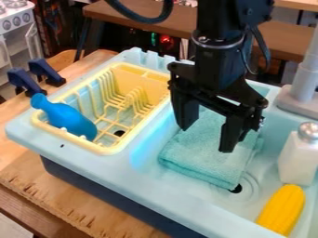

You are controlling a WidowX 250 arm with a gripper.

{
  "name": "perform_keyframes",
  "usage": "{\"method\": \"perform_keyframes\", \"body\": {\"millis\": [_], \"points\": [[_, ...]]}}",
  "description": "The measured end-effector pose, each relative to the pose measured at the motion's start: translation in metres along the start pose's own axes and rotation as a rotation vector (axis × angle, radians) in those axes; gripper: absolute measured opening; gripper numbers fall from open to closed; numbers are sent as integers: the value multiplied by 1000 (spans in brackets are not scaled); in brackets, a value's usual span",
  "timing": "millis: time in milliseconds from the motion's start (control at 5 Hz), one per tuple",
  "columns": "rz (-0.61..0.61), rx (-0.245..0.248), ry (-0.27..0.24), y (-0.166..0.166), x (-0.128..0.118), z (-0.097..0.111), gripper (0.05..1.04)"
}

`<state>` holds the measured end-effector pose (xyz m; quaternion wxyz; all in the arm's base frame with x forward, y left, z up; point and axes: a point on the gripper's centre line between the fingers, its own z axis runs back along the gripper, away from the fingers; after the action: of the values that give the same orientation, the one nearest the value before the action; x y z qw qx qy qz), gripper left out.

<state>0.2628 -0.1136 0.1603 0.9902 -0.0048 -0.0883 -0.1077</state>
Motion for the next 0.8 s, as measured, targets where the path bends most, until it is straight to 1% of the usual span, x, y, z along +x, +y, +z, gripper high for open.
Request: {"method": "perform_keyframes", "body": {"millis": [200, 400, 600, 800], "points": [[-4, 4, 24, 0, -2, -8, 1001], [-69, 1, 5, 6, 13, -30, 1001], [-62, 28, -32, 11, 32, -51, 1001], [-27, 46, -68, 8, 42, -66, 1001]]}}
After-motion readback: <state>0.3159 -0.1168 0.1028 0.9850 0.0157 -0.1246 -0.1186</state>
